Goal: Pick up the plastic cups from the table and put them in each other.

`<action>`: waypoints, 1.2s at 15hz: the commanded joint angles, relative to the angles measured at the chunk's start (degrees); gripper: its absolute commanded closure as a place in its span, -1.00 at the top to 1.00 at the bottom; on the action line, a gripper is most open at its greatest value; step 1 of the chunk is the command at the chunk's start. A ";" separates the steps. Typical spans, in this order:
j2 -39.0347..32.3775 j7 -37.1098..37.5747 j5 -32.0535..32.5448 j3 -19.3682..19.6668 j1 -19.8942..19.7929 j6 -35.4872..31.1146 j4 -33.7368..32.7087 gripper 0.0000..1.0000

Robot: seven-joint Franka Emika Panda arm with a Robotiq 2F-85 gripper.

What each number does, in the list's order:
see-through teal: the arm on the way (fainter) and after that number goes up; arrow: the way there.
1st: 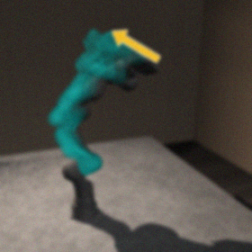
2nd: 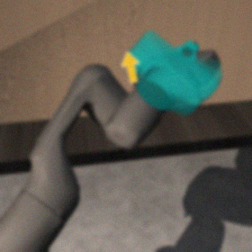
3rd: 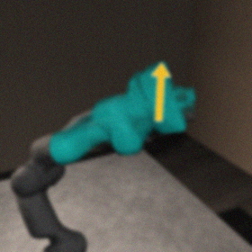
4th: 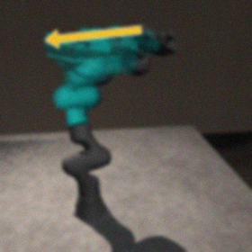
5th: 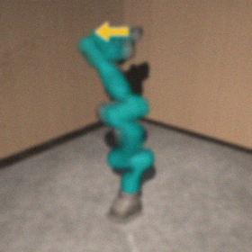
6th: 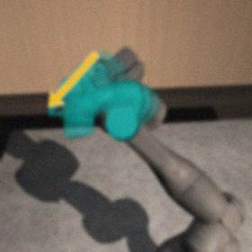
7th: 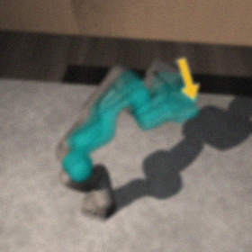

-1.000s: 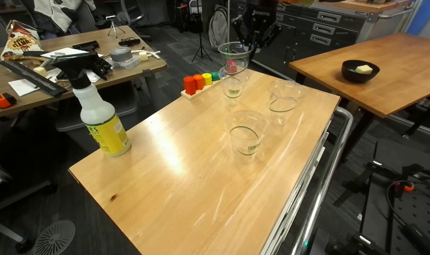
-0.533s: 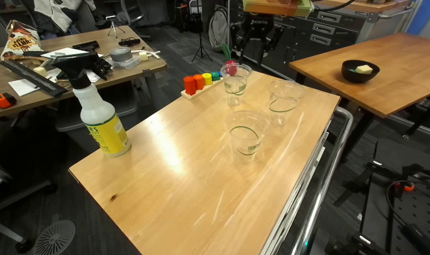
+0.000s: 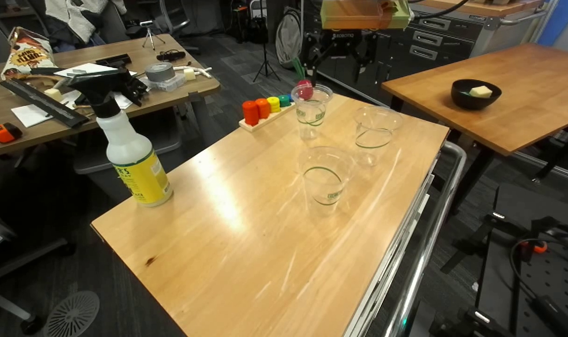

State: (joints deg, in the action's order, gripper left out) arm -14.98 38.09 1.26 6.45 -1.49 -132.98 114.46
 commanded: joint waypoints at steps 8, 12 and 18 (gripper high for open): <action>-6.59 2.90 1.84 1.05 1.83 -5.86 -3.00 -0.04; -6.05 2.85 1.06 1.09 2.13 -9.87 -2.01 -0.61; -4.69 -1.81 -8.61 -1.74 -0.77 -11.12 0.18 -0.94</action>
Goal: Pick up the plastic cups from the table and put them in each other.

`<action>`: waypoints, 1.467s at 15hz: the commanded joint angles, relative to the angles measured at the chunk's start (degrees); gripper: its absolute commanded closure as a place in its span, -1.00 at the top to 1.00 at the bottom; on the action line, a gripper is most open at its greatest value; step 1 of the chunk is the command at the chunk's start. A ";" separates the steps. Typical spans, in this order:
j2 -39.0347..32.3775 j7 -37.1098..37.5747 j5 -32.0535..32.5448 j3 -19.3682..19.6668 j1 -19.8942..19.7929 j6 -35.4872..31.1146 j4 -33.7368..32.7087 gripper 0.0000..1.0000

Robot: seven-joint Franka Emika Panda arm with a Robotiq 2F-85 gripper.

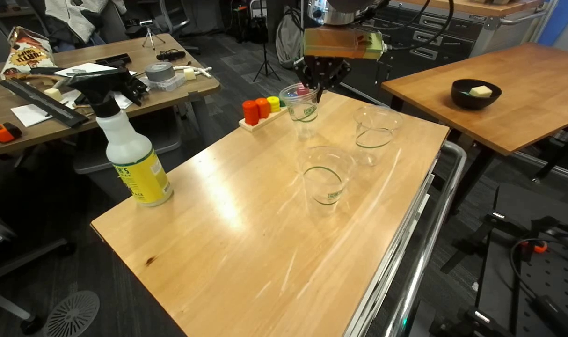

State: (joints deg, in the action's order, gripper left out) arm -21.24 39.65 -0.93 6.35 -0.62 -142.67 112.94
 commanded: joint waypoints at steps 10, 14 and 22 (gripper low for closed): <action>21.05 -8.18 -8.98 0.14 -0.35 -9.77 19.27 -0.96; 33.54 -5.11 -1.14 -1.38 -2.57 -10.71 28.99 -0.97; 54.71 -5.24 -1.43 -7.61 -9.07 -9.21 42.91 -0.97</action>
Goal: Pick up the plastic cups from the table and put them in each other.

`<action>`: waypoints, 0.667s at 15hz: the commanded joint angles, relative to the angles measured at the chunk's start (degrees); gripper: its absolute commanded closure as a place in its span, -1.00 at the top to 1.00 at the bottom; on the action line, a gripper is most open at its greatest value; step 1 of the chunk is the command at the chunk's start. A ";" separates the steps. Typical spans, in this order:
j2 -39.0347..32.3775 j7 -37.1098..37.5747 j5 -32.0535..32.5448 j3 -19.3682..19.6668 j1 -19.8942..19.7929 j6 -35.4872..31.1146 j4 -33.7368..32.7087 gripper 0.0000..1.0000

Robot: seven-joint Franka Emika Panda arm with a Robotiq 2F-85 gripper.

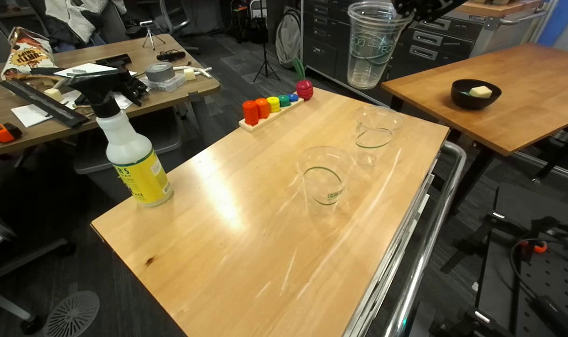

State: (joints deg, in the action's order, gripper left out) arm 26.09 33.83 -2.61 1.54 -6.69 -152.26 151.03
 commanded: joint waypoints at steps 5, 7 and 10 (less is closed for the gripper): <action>3.90 -1.47 -1.78 -2.72 -4.00 -0.47 5.00 -0.97; 0.71 -1.71 -2.08 -2.55 -4.02 -1.16 4.51 -0.97; -3.60 -1.39 -1.96 -2.62 -4.14 -1.71 4.05 -0.97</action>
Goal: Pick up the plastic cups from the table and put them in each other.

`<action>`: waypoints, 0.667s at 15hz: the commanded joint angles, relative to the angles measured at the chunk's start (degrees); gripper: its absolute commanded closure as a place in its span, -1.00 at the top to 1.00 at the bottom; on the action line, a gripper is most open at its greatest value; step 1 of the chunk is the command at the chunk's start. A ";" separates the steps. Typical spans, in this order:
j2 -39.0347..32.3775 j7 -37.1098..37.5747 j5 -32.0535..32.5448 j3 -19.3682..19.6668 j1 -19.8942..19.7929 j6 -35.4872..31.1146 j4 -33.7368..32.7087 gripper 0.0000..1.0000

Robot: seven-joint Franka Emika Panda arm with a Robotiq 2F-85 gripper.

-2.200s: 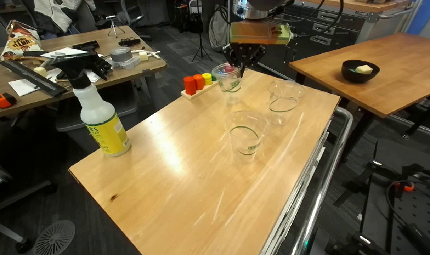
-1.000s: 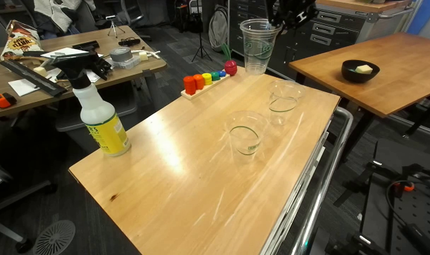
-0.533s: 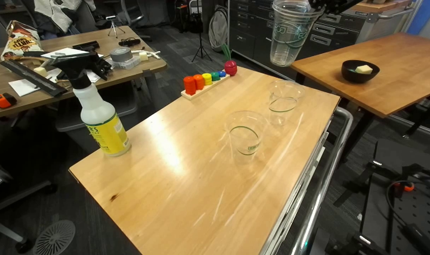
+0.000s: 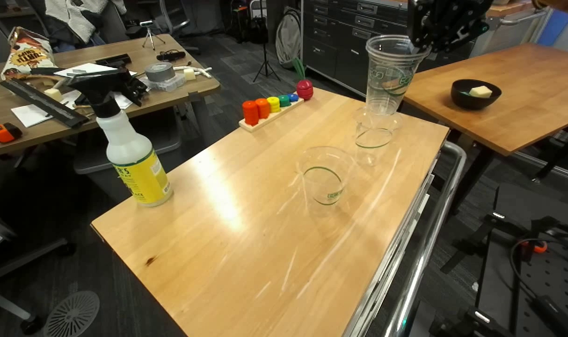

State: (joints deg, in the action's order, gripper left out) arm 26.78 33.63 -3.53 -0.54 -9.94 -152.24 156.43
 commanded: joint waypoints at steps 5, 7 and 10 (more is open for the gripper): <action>-10.13 -1.27 -0.70 -0.02 -0.54 -2.85 -1.79 -0.97; -11.12 -1.53 -0.48 0.11 -0.33 -3.15 -1.82 -0.38; -11.86 -1.23 0.14 -0.02 -0.49 -3.42 -2.09 -0.18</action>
State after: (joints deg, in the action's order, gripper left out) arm 15.97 33.24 -3.54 -0.48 -10.09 -154.55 155.66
